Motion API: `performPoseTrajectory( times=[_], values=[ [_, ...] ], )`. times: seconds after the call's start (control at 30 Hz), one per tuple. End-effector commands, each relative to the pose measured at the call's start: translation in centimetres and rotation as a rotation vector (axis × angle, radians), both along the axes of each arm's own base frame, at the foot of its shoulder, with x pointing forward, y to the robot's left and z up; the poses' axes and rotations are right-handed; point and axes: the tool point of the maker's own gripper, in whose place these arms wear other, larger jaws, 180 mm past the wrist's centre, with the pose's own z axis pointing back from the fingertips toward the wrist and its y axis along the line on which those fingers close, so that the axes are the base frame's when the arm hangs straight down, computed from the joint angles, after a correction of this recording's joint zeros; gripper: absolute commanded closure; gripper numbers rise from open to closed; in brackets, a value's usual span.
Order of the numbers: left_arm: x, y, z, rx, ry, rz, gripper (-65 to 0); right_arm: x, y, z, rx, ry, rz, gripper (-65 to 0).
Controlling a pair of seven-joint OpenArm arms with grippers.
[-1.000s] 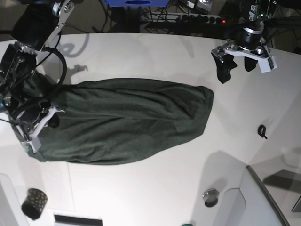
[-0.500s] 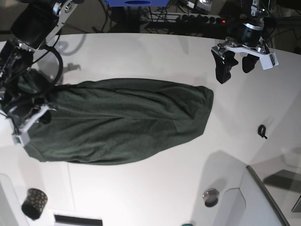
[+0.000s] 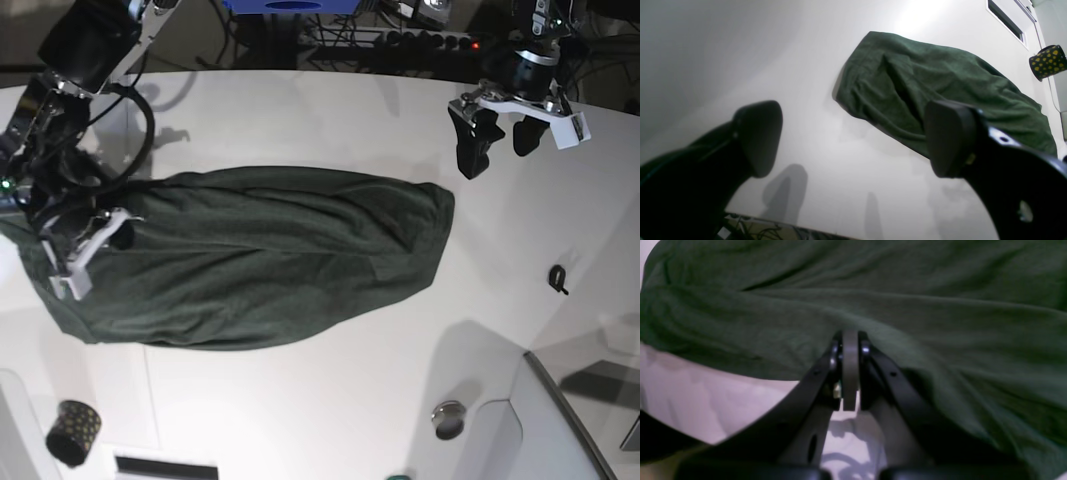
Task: Layout the t-shirt on the table in an organized manner, then fold the t-shirt properly
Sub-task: 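Pull the shirt's end with the right gripper to straighten it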
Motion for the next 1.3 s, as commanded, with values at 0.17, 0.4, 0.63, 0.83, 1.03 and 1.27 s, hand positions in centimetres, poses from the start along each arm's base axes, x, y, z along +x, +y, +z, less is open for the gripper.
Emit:
performPoseTrajectory(
  times=[0.17,0.4,0.63,0.83,1.03,1.27],
  values=[
    [0.8,-0.1,1.3,0.007,-0.049,-0.009,-65.0,2.4,1.1,2.1,0.037,-0.091,-0.001,-0.6],
    [0.5,0.0,0.9,0.008,-0.035,-0.009,-65.0,2.3,1.9,1.9,0.052,-0.087,0.005,-0.6],
    [0.5,0.0,0.9,0.01,-0.034,-0.012,-65.0,2.3,2.0,1.9,0.055,-0.087,0.005,-0.6],
    [0.4,-0.1,0.9,0.008,-0.033,-0.012,-65.0,1.7,2.0,1.4,0.055,-0.07,0.005,-0.6],
    [0.5,-0.1,0.9,0.008,-0.035,-0.012,-65.0,1.5,2.1,1.3,0.056,-0.064,0.006,-0.6],
    [0.6,-0.1,1.0,0.008,-0.036,-0.012,-65.0,1.6,2.1,1.3,0.056,-0.067,0.005,-0.6]
  ],
)
